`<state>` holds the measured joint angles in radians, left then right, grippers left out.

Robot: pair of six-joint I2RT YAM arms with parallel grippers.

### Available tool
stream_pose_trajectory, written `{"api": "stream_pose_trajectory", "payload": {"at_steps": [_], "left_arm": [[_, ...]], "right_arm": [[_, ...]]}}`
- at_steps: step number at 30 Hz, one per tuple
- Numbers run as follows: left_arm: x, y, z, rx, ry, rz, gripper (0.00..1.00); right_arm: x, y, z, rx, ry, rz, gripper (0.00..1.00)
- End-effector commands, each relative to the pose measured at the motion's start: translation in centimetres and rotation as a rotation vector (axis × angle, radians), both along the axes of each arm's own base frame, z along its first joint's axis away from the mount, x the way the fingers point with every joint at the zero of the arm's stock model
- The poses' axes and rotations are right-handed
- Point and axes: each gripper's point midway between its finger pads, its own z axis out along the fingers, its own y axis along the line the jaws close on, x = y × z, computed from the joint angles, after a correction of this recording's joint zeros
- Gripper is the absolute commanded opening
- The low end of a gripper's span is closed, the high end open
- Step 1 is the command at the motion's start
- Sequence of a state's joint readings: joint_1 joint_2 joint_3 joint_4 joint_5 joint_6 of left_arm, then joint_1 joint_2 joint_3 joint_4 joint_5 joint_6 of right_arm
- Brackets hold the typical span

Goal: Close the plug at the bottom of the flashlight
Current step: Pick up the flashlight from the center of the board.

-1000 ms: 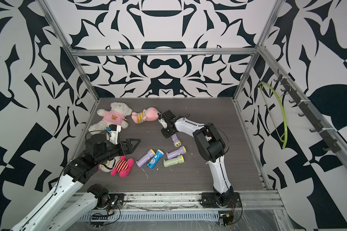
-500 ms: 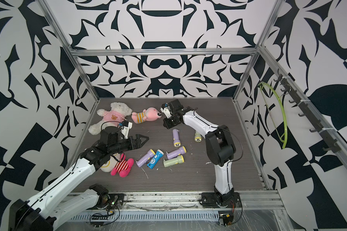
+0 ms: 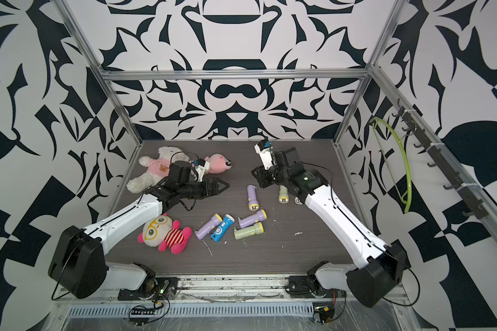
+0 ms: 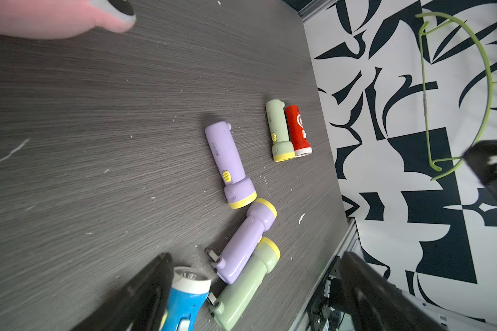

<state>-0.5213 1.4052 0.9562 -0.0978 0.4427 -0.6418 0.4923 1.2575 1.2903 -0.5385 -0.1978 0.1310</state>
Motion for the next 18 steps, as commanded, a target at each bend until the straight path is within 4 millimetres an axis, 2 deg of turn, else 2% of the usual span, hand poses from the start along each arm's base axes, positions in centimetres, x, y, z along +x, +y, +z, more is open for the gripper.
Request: {"api": "stream_pose_trajectory", "payload": {"at_steps": [1, 7, 12, 18], "left_arm": [[0.5, -1.5, 2.4, -0.022, -0.081, -0.054, 0.95], [0.5, -3.3, 1.0, 0.0, -0.054, -0.092, 0.95], [0.3, -4.8, -0.1, 0.024, -0.037, -0.124, 0.95], [0.6, -5.7, -1.1, 0.044, -0.016, -0.132, 0.95]], "right_arm": [[-0.2, -2.7, -0.4, -0.054, 0.002, -0.123, 0.28], [-0.9, -7.3, 0.1, -0.085, -0.041, -0.303, 0.33], [-1.1, -11.0, -0.7, -0.147, -0.034, -0.469, 0.33], [-1.3, -13.5, -1.5, -0.155, -0.036, -0.567, 0.34]]}}
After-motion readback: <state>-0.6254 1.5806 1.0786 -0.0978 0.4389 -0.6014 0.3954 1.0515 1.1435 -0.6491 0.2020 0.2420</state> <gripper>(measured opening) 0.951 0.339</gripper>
